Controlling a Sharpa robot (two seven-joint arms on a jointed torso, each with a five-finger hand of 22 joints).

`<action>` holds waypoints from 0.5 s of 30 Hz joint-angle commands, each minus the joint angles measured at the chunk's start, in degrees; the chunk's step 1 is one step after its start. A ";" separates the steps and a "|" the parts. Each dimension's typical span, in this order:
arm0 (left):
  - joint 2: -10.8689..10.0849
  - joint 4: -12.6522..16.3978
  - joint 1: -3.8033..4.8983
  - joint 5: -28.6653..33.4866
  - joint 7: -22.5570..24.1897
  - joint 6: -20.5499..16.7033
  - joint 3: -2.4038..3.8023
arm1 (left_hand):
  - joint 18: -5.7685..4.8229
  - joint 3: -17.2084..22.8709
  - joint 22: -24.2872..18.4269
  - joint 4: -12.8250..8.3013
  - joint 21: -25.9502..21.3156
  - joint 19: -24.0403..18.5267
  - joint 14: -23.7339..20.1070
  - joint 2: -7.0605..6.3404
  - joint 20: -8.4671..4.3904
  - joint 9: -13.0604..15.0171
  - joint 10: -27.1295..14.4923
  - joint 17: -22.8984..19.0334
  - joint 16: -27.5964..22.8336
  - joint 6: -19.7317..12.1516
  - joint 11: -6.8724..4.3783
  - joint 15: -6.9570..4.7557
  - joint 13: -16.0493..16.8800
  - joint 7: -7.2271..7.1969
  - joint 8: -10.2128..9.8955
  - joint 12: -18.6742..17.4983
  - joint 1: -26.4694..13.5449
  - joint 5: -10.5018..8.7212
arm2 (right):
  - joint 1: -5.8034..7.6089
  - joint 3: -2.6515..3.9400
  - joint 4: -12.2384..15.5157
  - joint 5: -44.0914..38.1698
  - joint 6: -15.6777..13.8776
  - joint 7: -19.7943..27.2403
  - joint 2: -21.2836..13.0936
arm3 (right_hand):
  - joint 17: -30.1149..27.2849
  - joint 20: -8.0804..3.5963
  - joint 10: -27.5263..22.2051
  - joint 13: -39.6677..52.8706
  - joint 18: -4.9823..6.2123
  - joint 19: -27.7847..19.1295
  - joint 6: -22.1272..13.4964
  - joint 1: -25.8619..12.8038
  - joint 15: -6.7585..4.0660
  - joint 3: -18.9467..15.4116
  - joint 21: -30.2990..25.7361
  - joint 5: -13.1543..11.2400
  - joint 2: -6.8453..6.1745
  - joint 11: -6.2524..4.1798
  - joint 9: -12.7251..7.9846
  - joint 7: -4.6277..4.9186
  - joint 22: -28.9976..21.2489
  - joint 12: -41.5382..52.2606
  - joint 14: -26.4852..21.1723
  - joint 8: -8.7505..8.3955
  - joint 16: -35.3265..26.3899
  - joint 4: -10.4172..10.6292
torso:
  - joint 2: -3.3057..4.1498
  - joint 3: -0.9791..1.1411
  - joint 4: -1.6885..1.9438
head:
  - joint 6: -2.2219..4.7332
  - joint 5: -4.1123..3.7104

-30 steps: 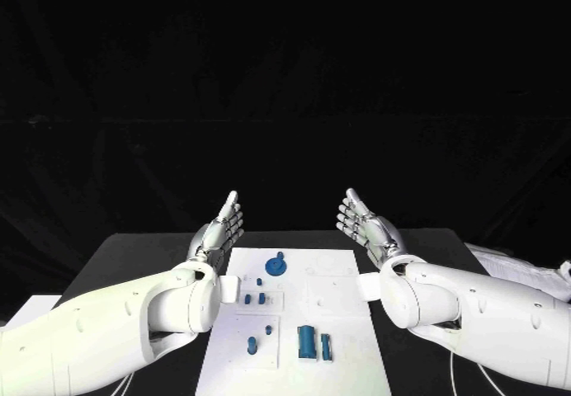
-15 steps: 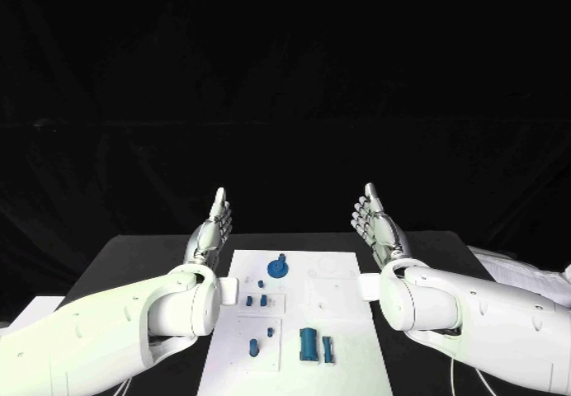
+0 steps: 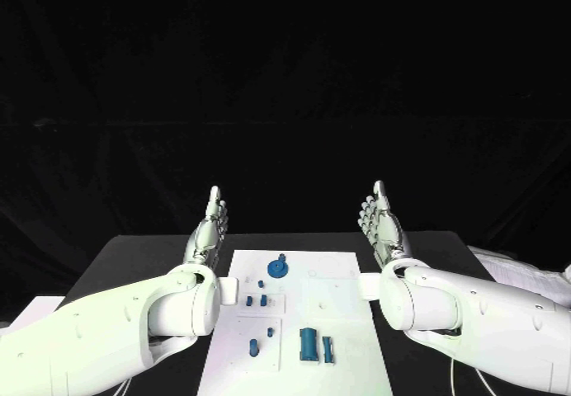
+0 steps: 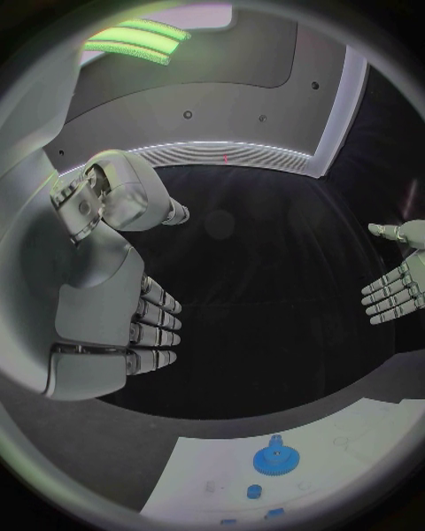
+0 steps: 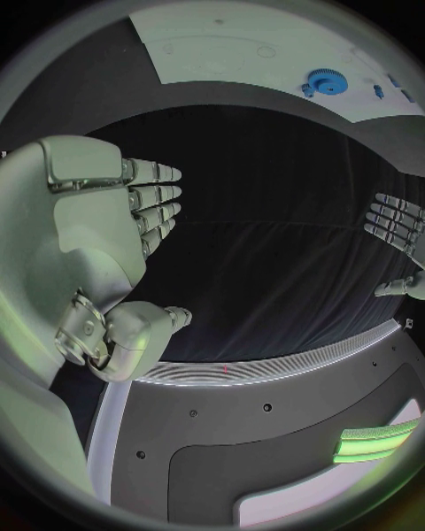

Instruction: Assemble the parts on the task board

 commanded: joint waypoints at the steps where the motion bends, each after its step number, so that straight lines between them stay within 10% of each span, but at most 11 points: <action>1: 0.05 0.15 -0.03 -0.72 1.07 -0.21 0.06 | -0.87 -0.32 -0.28 0.02 -0.35 -2.48 -5.55 -0.05 -0.06 -0.08 -5.92 -0.09 -0.38 -1.86 0.11 -0.08 -0.08 -0.07 -0.39 -0.33 -2.57 -0.39 | -0.02 0.03 0.09 -0.23 0.00 0.94 -0.01 | -0.08 -0.01 -1.47 -0.07 -0.34 -1.47 -0.94 -5.10 0.00 0.21 -0.21 -0.30 0.02 -0.02 -0.08 0.01 -0.08 -0.39 -1.50 -0.19 -0.23 0.00 | 0.00 -0.01 0.00 | 0.00 0.00; 2: 0.05 0.15 -0.03 -0.72 1.07 -0.21 0.06 | -0.87 -0.32 -0.28 0.02 -0.35 -2.48 -5.55 -0.05 -0.06 -0.08 -5.92 -0.09 -0.38 -5.91 0.11 -0.08 -0.08 -0.07 -0.39 -0.33 -2.91 -0.39 | -0.02 0.03 0.09 -0.23 0.00 0.94 -0.01 | -0.08 -0.01 -1.47 -0.07 -0.34 -1.47 -0.94 -5.10 0.00 0.21 -0.21 -0.30 0.02 -0.02 -0.08 0.01 -0.08 -0.39 -1.50 -0.19 -0.23 0.00 | 0.00 -0.01 0.00 | 0.00 0.00; 5: 0.05 0.15 -0.03 -0.72 1.07 -0.21 0.06 | -0.87 -0.32 -0.28 0.02 -0.35 -2.48 -5.55 -0.05 -0.06 -0.08 -5.92 -0.09 -0.38 -5.91 0.11 -0.08 -0.08 -0.07 -0.39 -0.33 -8.19 -0.39 | -0.02 0.03 0.09 -0.23 0.00 0.94 -0.01 | -0.08 -0.01 -1.47 -0.07 -0.34 -1.47 -0.94 -5.10 0.00 0.21 -0.21 -0.30 0.02 -0.02 -0.08 0.01 -0.08 -0.39 -1.50 -0.19 -0.23 0.00 | 0.00 -0.01 0.00 | 0.00 0.00; 15: 0.05 0.15 -0.03 -0.72 1.07 -0.21 0.06 | -0.87 -0.32 -0.28 0.02 -0.35 -2.48 -5.55 -0.05 -0.06 -0.08 -5.92 -0.09 -0.38 -5.91 0.11 -0.08 -0.08 -0.07 -0.39 -0.33 -8.19 -0.39 | -0.02 0.03 0.09 -0.23 0.00 0.94 -0.01 | -0.08 -0.01 -1.47 -0.07 -0.34 -1.47 -0.94 -5.10 0.00 0.21 -0.21 -0.30 0.02 -0.02 -0.08 0.01 -0.08 -0.39 -1.50 -0.19 -0.23 0.00 | 0.00 -0.01 0.00 | 0.00 0.00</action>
